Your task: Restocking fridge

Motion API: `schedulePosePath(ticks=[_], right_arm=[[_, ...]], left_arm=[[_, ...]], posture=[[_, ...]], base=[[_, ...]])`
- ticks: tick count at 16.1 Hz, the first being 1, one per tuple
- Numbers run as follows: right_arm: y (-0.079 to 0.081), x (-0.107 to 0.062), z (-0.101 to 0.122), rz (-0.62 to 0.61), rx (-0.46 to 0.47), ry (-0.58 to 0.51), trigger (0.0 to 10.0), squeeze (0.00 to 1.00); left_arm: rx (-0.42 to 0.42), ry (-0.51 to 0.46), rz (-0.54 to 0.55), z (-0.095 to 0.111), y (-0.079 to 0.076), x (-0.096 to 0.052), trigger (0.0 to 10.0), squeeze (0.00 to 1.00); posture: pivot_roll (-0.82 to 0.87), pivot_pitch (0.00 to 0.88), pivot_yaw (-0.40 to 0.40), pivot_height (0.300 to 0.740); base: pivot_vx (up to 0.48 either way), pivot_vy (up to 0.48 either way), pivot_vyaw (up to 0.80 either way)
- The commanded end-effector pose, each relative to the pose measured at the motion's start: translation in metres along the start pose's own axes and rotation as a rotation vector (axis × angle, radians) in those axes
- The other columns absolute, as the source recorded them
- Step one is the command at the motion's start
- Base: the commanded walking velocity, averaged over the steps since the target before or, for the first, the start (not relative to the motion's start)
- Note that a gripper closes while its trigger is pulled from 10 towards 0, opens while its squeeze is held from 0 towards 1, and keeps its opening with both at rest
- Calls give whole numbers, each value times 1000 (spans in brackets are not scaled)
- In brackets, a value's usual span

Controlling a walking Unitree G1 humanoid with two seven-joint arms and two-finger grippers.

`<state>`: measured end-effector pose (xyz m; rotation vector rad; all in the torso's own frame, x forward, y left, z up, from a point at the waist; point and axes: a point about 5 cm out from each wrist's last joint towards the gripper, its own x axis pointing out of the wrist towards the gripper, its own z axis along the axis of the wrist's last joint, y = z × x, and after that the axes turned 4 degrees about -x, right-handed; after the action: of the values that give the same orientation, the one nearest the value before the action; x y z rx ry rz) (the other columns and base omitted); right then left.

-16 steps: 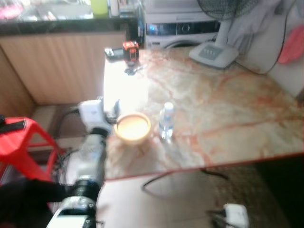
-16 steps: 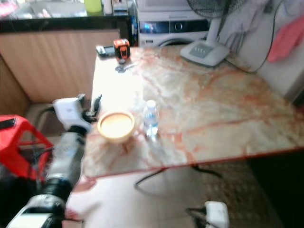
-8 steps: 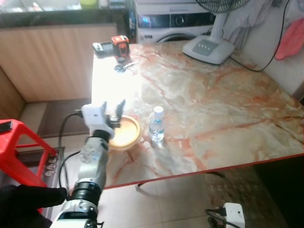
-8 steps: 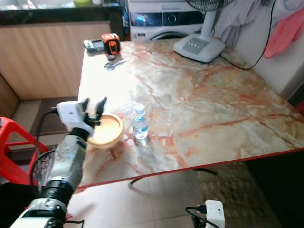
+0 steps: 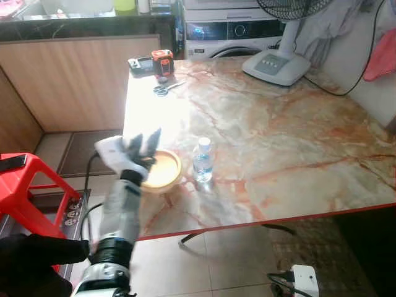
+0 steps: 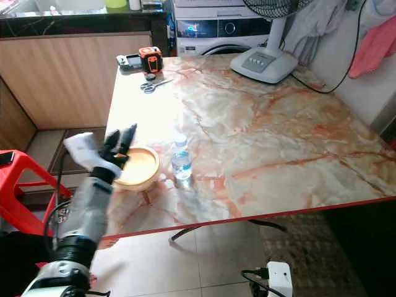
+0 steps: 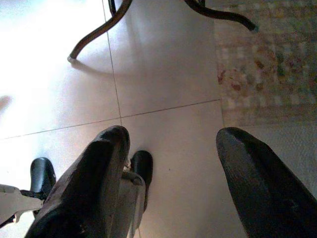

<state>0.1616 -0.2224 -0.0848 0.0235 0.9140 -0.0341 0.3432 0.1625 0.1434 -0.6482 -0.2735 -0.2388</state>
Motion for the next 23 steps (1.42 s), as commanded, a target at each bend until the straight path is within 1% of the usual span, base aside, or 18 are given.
schedulePosePath(ticks=[1,2,3,4,5,7,8,10,11,13,15,16,17,18,19,20,22,23], right_arm=[[0,-1,-3,-3,10,13,10000,0],[0,-1,-3,-3,10,13,10000,0],[0,-1,-3,-2,9,14,10000,0],[0,-1,-3,-2,8,14,10000,0],[0,-1,-3,-3,8,15,10000,0],[-1,-1,-4,-4,9,15,10000,0],[-1,-1,-4,-4,9,16,10000,0],[-1,-1,-3,-4,6,16,10000,0],[-1,-1,-3,-4,5,16,10000,0],[-1,-1,-3,-4,5,16,10000,0],[-1,-1,-3,-3,4,16,10000,0],[-1,-1,-3,-3,4,16,10000,0],[-1,-1,-3,-5,3,16,10000,0],[-1,-1,-3,-5,2,17,10000,0],[-1,-1,-3,-5,2,17,10000,0],[-1,-1,-3,-5,1,17,10000,0],[-1,-1,-3,-4,1,16,10000,0],[-1,-1,-3,-4,0,16,10000,0]], left_arm=[[-118,4,-2,6,16,-11,10000,0],[-139,4,3,7,19,-13,10000,0],[-156,34,-21,8,26,-20,10000,0],[-135,64,-39,9,28,-24,10000,0],[-96,76,-33,12,31,-25,10000,0],[-69,30,37,21,42,-26,10000,0],[-78,12,87,25,51,-29,10000,0],[-103,4,102,29,56,-31,10000,0],[-105,17,98,28,56,-31,10000,0],[-136,44,102,21,56,-32,10000,0],[-121,70,129,14,59,-31,10000,0],[-120,75,131,14,59,-31,10000,302],[-103,81,167,14,63,-30,10000,953],[-100,81,177,14,64,-30,10000,941],[-103,83,174,13,64,-29,10000,776],[-110,90,169,12,64,-28,10000,0],[-116,119,169,7,64,-28,10000,0],[-119,140,165,3,64,-28,10000,145]], posture=[[60,54,-16,740],[60,54,-16,740],[62,57,-16,740],[61,58,-15,740],[62,58,-14,740],[62,57,-14,740],[62,58,-16,740],[65,60,-17,740],[66,61,-17,740],[63,62,-20,740],[61,62,-21,740],[61,62,-21,740],[59,63,-22,740],[60,62,-23,740],[61,62,-25,740],[61,62,-25,740],[60,61,-26,740],[59,62,-27,740]], base=[[0,0,0],[0,0,0],[0,0,0],[0,0,0],[0,0,0],[0,0,0],[0,0,0],[0,0,0],[0,0,0],[0,0,0],[0,0,0],[0,0,0],[0,0,0],[0,0,0],[0,0,0],[0,0,0],[0,0,0],[0,0,0]])
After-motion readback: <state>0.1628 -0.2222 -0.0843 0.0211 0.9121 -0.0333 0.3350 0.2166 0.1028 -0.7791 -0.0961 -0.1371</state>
